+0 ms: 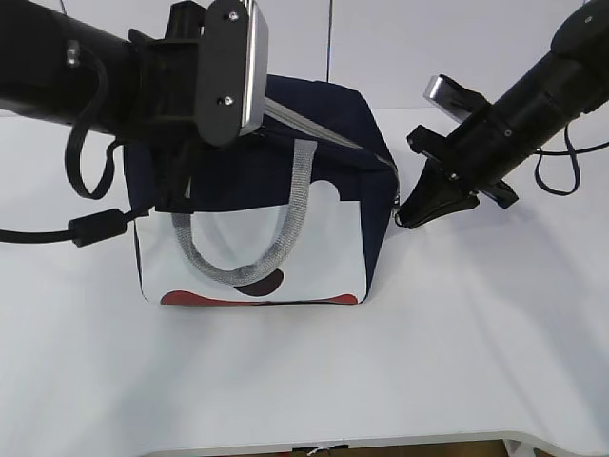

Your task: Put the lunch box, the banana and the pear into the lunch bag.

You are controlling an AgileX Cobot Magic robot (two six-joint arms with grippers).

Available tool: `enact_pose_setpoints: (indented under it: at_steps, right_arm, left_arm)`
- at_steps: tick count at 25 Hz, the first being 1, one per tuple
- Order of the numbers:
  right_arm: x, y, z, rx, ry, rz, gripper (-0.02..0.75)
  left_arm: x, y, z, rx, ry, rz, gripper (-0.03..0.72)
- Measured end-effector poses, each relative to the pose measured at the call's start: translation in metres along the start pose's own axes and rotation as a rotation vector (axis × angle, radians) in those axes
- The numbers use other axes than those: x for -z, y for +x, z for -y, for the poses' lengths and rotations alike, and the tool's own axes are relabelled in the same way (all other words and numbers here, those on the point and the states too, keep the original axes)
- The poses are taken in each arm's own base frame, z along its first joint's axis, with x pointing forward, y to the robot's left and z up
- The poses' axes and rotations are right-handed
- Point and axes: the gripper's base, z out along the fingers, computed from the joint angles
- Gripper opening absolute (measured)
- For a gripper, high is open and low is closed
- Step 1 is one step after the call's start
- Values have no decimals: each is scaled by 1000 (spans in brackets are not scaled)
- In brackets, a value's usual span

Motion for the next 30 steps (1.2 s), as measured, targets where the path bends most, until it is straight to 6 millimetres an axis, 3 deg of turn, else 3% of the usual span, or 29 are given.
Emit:
enact_pose_setpoints:
  at_steps: [11, 19, 22, 26, 30]
  right_arm:
    - [-8, -1, 5, 10, -9, -19, 18]
    - [11, -19, -6, 92, 12, 49, 21]
    - [14, -22, -8, 115, 13, 60, 73]
    - [16, -21, -8, 141, 34, 56, 228]
    - [37, -16, -20, 201, 89, 86, 339]
  left_arm:
    - [0, 0, 0, 0, 4, 0, -10]
    - [1, 0, -1, 0, -2, 1, -9]
    - [1, 0, -1, -1, -2, 1, 2]
    - [2, -1, -1, -3, -8, 2, 64]
    - [2, -1, -2, -3, -15, 2, 133]
